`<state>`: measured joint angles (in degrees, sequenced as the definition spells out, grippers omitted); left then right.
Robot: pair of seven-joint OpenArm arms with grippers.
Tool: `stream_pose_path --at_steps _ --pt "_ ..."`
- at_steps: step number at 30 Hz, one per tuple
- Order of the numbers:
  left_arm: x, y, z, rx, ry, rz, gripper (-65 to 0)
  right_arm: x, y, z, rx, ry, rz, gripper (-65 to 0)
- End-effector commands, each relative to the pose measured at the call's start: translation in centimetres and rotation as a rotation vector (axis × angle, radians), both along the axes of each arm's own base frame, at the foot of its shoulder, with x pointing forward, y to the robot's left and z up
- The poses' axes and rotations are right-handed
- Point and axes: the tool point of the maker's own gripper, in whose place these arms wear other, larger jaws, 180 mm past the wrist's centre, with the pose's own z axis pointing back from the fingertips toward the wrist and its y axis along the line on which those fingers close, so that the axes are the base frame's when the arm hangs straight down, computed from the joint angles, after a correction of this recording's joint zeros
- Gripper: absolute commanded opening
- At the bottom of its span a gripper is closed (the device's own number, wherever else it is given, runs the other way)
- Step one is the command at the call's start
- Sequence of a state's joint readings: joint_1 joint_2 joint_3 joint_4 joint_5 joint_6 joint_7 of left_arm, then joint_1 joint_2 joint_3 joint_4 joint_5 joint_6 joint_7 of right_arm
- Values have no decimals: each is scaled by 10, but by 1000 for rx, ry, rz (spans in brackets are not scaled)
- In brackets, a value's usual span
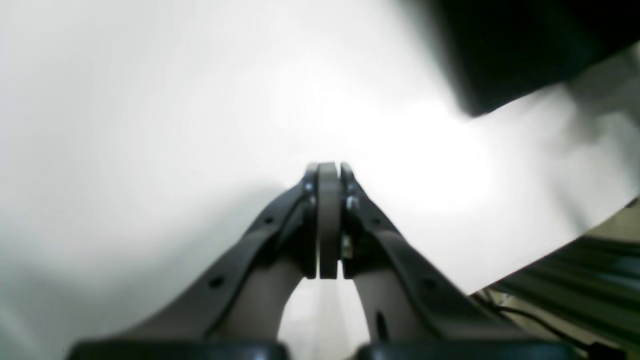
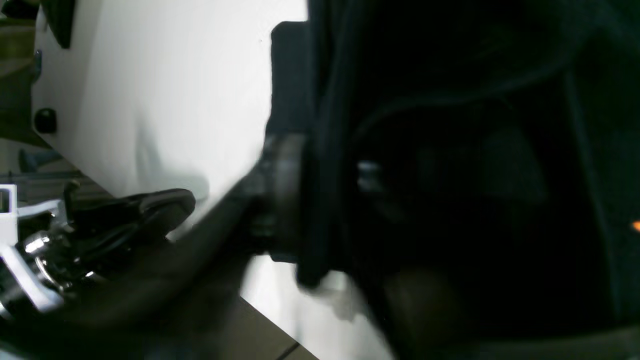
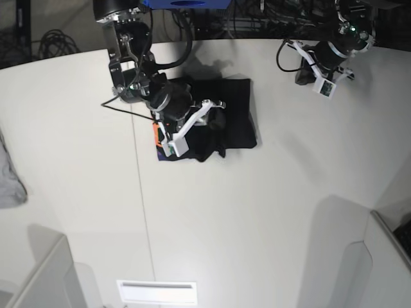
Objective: Fold the T-shirt properly
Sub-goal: 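Fold the right gripper's end over the bundle and withdraw the left gripper, then press and flatten the folded bundle with the right gripper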
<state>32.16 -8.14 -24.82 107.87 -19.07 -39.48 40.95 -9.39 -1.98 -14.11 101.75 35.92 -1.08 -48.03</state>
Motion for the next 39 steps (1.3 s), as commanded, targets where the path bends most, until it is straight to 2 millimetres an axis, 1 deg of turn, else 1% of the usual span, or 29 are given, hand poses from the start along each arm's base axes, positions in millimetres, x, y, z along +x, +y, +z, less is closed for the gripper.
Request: stream_pose_path --at_steps 1,2,3,5,8,10,16,19,21,23,27,30,34,37,39 --pt "4 3 10 -4 -39 -3 -650 10 4 15 30 -46 -3 -338" --pt "3 6 10 2 -36 6 -650 10 5 16 32 -49 0 -303" --pt "3 9 10 7 -38 13 -650 11 5 16 32 -49 0 -287" --pt "4 14 11 14 -42 25 -650 11 6 16 32 -49 1 -288" --pt "4 14 11 14 -42 25 -650 14 7 19 35 -59 4 -288" --pt "4 14 12 13 -44 26 -650 13 10 14 36 -42 8 -288" --pt "6 13 12 10 -47 26 -650 21 19 6 39 -13 19 -288" --pt "6 13 12 10 -47 26 -650 20 33 12 40 -30 68 -288" --pt "6 14 12 13 -47 26 -650 15 42 13 43 -31 96 -288" --pt "6 14 12 13 -47 26 -650 16 48 15 39 -17 89 -288" --pt "6 14 12 13 -47 26 -650 10 68 20 22 0 116 -288" --pt "6 14 12 13 -48 26 -650 8 80 24 7 -4 147 -288" --pt "6 14 12 13 -48 26 -650 3 97 18 -29 9 202 -288" --pt "6 15 12 15 -47 27 -650 -6 110 17 -61 11 262 -288" --pt "7 15 12 15 -49 27 -650 -10 114 17 -98 34 290 -288"
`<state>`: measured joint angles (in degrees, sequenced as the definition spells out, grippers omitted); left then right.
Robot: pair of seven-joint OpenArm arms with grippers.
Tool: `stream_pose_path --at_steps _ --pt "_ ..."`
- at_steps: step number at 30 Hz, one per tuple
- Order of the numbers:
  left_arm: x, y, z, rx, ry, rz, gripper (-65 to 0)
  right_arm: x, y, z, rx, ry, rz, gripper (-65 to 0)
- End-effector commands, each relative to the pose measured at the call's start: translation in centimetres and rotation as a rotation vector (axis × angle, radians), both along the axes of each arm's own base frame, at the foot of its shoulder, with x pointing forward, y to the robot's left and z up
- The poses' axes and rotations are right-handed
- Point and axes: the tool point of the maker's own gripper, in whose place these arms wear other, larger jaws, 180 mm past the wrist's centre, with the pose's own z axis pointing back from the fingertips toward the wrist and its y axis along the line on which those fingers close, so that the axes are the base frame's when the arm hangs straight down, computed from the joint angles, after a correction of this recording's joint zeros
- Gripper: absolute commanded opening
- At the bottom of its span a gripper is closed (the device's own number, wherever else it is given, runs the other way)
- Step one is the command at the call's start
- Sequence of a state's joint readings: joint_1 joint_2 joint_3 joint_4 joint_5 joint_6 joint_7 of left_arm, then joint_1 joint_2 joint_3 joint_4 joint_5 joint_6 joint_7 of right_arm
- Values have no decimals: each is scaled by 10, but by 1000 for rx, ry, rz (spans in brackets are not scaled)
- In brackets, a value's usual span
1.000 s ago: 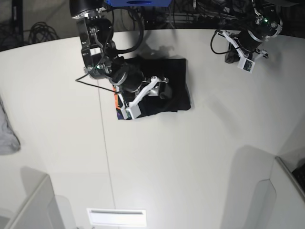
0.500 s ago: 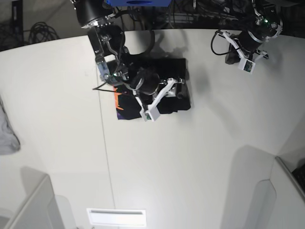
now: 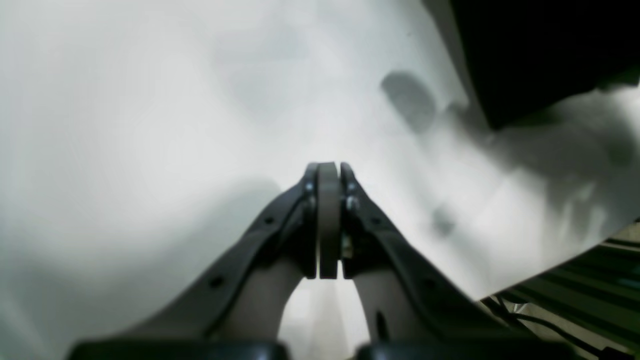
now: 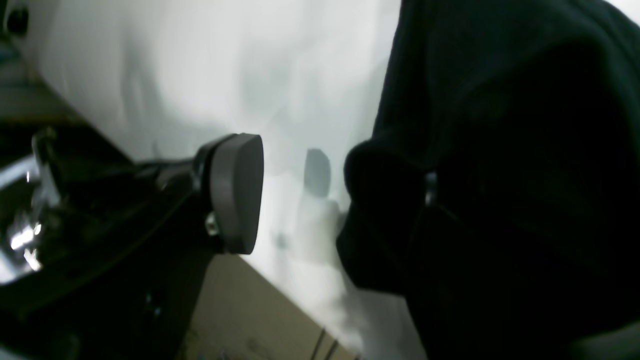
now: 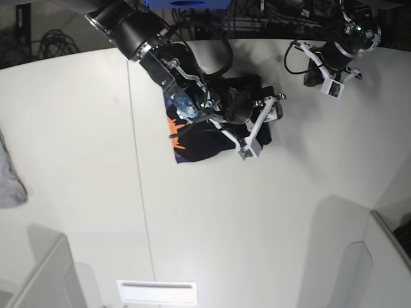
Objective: Fold the T-shirt properly
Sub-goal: 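Press and flatten the folded bundle with the right gripper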
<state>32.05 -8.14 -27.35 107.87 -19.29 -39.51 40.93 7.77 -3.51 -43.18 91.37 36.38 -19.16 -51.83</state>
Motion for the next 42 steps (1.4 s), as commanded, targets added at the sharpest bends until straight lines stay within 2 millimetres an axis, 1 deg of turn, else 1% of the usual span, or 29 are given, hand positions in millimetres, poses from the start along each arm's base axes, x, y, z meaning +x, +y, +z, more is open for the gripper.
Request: stream_pose_path --at_steps 1,3,7,9,11,13,14,16,17,18,19,20,21,22,23,24,26,30,32,33,34,35,36,38,42 --pt "5 0 9 -4 -37 -10 -650 8 8 16 24 -22 -9 -288" --pt "9 0 10 -4 -48 -10 -650 7 9 18 10 -9 -25 -288" --pt "7 4 0 -14 -21 7 -650 4 17 44 52 -68 7 -288" --pt "7 15 -2 -6 -18 39 -650 2 19 56 75 -86 19 -288" --pt "4 31 -2 9 -16 84 -650 -5 18 60 71 -67 47 -288" --pt "0 50 -3 32 -10 135 -650 -9 17 71 87 -73 66 -288" --pt "-2 63 -1 46 -12 168 -650 -9 14 77 94 -88 66 -290" --pt "-5 86 3 72 -22 233 -650 -5 2 86 105 -147 53 -293" --pt "-9 100 4 85 -24 275 -650 -1 -7 89 105 -177 37 -312" --pt "-14 112 5 95 -22 312 -650 7 -19 88 95 -205 10 -347" --pt "-19 123 5 104 -19 347 -650 15 -31 86 83 -228 -24 -404" --pt "-25 133 5 112 -13 377 -650 22 -45 81 68 -239 -62 -477" --pt "-30 139 4 116 -8 399 -650 30 -59 76 53 -246 -108 -558" --pt "-32 143 4 118 -5 413 -650 35 -70 72 43 -245 -142 -632" --pt "-35 147 3 120 -2 427 -650 38 -79 69 39 -240 -172 -650" --pt "-38 150 3 121 1 438 -650 40 -86 66 38 -229 -201 -650" --pt "-40 152 2 120 3 448 -650 42 -92 60 33 -208 -234 -650" --pt "-38 150 3 121 -2 443 -650 43 -96 35 -15 -151 -242 -650" --pt "-38 149 3 118 -1 441 -650 41 -93 26 -23 -122 -245 -650" --pt "-38 148 2 117 -1 440 -650 39 -91 24 -21 -115 -244 -650" --pt "-38 148 2 116 0 440 -650 37 -88 22 -23 -111 -233 -650" --pt "-37 148 2 116 -1 438 -650 30 -80 21 -25 -109 -202 -650" --pt "-38 147 2 115 -1 439 -650 23 -72 20 -26 -110 -166 -650" --pt "-38 147 2 115 -1 439 -650 18 -52 23 -11 -119 -122 -650" --pt "-38 147 2 115 -1 439 -650 23 -36 2 -34 -79 -130 -650"
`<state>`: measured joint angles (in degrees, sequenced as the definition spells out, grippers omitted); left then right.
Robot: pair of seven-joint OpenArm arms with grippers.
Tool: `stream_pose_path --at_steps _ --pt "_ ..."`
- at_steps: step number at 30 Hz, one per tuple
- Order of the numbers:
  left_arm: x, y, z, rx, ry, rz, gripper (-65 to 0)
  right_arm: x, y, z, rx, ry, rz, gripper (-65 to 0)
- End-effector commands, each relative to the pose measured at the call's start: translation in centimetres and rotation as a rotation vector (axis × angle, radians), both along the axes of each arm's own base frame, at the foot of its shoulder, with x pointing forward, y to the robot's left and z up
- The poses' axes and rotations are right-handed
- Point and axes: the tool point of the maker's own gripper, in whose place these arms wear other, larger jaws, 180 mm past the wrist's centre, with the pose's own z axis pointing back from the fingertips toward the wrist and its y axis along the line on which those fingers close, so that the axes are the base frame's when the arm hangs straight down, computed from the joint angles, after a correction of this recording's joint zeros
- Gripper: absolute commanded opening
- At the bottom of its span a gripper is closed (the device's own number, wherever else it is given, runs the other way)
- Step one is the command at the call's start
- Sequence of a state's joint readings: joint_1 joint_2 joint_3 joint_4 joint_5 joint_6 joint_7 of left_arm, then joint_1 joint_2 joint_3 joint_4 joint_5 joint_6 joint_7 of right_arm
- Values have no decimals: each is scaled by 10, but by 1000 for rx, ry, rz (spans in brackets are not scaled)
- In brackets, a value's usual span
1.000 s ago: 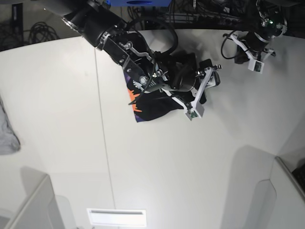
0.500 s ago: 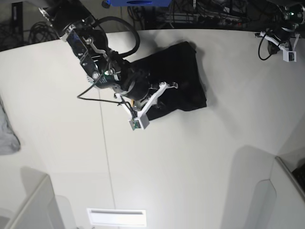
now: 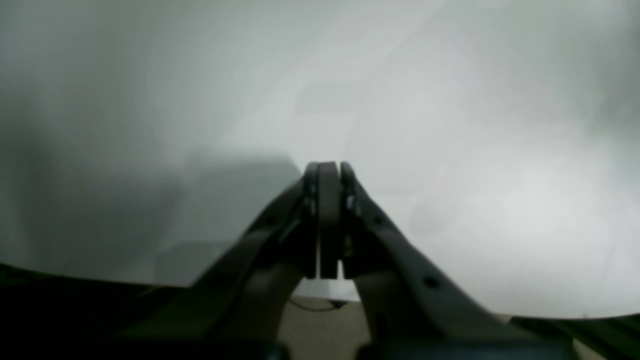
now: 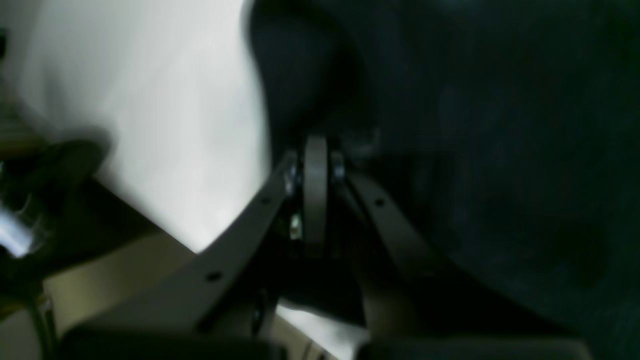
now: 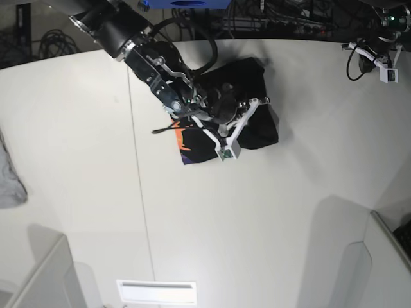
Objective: Fold the T-shirt properly
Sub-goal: 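Press and flatten the folded bundle with the right gripper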
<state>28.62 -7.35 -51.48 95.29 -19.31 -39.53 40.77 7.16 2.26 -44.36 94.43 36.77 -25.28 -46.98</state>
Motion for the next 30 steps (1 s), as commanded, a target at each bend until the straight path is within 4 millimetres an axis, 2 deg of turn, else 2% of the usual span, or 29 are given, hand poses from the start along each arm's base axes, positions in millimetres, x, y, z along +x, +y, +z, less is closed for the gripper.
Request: stream_pose_path --at_steps 1,7,10,16,20,23,25,28,30 --pt "6 3 11 19 -35 -19 -650 10 4 8 19 -29 -12 -650" --pt "5 3 10 18 -33 -18 -650 12 22 -3 15 6 -15 -650" --pt "13 -9 12 9 -47 -47 -650 5 32 -2 -1 -14 46 -650" --pt "34 -54 14 -32 -84 -149 -650 -3 45 4 -12 -43 119 -650" --pt "46 -82 18 -61 -112 -211 -650 -11 52 34 42 -104 168 -650" --pt "54 -100 26 -81 -150 -243 -650 -11 38 61 79 -177 176 -650" --pt "61 -109 35 -133 -203 -245 -650 -2 19 74 90 -217 143 -650" --pt "69 -122 49 -259 -297 -223 -637 15 -19 69 91 -194 3 -650" --pt "73 -130 58 -332 -353 -213 -456 24 -51 57 70 -163 -96 -650"
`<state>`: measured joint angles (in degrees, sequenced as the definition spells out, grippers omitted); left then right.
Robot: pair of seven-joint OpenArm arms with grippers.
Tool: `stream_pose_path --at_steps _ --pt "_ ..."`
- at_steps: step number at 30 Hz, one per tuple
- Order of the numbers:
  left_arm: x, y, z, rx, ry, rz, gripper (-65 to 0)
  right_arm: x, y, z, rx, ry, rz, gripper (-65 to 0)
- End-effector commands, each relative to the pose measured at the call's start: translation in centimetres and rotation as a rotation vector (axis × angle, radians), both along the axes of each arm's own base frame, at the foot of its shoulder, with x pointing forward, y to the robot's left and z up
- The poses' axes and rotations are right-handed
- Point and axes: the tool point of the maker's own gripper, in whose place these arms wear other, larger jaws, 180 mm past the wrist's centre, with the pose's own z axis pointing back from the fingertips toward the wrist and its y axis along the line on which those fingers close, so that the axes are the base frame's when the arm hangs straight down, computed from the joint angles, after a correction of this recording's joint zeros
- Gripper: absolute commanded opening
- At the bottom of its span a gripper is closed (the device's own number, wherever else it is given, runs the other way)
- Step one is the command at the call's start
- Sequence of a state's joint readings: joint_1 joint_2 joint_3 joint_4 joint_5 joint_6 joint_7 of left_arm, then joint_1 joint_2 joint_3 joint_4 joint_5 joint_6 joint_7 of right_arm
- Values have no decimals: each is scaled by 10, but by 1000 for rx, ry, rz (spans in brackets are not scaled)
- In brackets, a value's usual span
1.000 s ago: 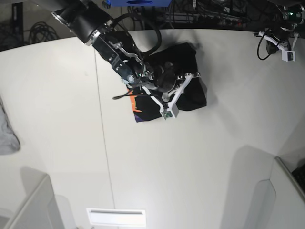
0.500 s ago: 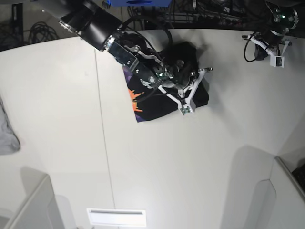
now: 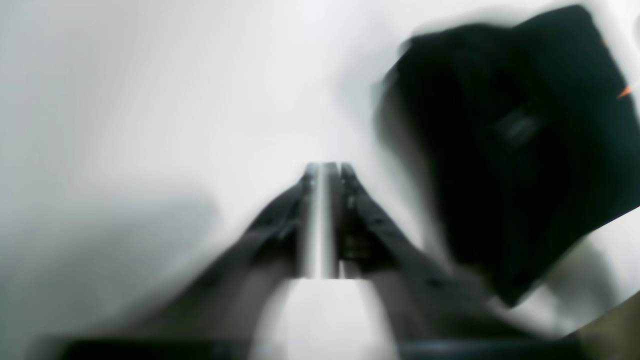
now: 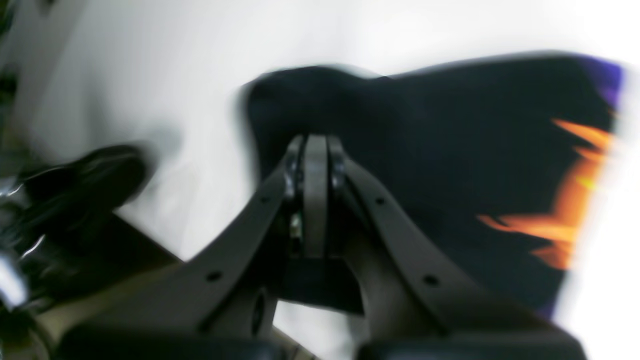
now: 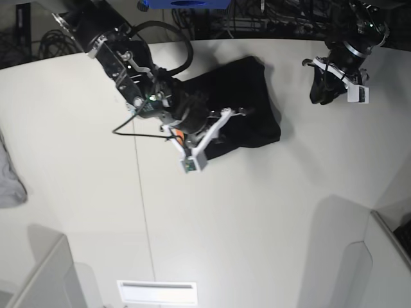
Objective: Fold the T-shirt properly
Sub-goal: 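Press and flatten the folded bundle with the right gripper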
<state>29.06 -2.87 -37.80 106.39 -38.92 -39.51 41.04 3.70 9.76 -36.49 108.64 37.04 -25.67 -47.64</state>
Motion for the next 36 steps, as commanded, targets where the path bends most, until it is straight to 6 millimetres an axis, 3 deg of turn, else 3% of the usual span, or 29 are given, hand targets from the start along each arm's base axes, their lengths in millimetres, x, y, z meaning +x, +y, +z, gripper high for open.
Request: stream_pose_path --at_steps 1,3,5,8,18,21,25,28,34,35,36 --pt "4 -2 13 -28 -54 -3 -365 5 -6 7 17 -24 -20 -650" --pt "6 -6 18 -72 -79 3 -229 4 -23 -2 -9 -9 -54 -650" --pt "9 -22 19 -118 -88 -29 -122 1 -34 -8 -37 -5 -55 -650" --pt "14 -47 16 -161 -83 -90 -43 -6 -45 -16 -60 10 -62 -650" --pt "28 -94 -23 -301 -3 -173 -41 -10 -69 -20 -99 -42 -93 -650" --pt "30 -105 -30 -326 15 -193 -41 -9 -85 -24 -113 -34 -137 -650" --pt "32 -102 -47 -346 78 -130 -49 -6 -102 -26 -123 -27 -192 -650" --pt "32 -99 -50 -347 93 -105 -168 -6 -111 -28 -129 -21 -218 -650" --pt "42 -89 -56 -347 119 -36 -609 -5 -130 -27 -123 -45 -230 -650" --pt "42 -87 -58 -347 131 -17 -650 -5 -138 -28 -127 -44 -250 -650" --pt "42 -89 -59 -345 141 -18 -650 -5 -143 -28 -125 -45 -273 -650"
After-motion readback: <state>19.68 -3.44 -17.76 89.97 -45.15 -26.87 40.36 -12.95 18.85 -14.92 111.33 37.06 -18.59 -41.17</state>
